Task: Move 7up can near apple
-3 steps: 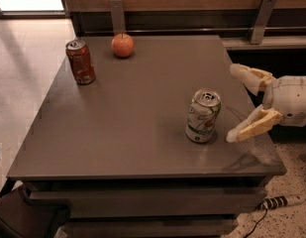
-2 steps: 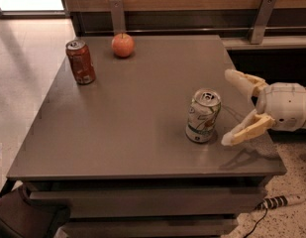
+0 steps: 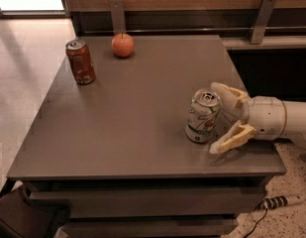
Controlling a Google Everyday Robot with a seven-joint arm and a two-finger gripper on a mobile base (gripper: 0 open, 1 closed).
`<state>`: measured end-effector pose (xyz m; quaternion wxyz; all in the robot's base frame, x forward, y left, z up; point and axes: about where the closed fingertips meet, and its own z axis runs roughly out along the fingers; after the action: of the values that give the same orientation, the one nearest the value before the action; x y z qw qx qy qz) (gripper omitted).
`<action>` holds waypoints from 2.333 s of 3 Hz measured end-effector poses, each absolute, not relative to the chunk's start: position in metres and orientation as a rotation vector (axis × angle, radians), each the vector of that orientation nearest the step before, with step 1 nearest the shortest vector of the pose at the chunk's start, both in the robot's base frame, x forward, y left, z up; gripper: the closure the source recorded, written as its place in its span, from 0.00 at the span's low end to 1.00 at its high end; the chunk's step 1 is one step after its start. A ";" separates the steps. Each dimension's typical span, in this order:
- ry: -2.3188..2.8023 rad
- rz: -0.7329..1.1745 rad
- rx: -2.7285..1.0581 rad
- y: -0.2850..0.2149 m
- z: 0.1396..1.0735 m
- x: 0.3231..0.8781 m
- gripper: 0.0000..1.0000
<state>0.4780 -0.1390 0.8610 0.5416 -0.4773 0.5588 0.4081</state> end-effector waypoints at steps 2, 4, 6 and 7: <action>1.303 1.002 -1.146 -0.122 0.854 0.481 0.41; 1.297 1.008 -1.153 -0.117 0.856 0.481 0.93; 1.294 1.010 -1.155 -0.125 0.866 0.500 1.00; 1.335 1.044 -1.160 -0.140 0.877 0.550 1.00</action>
Offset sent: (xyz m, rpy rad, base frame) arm 0.0032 0.0126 -0.0064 0.0143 0.0009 0.0242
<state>0.5502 -0.1395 0.8766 0.5175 -0.4833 0.5562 0.4350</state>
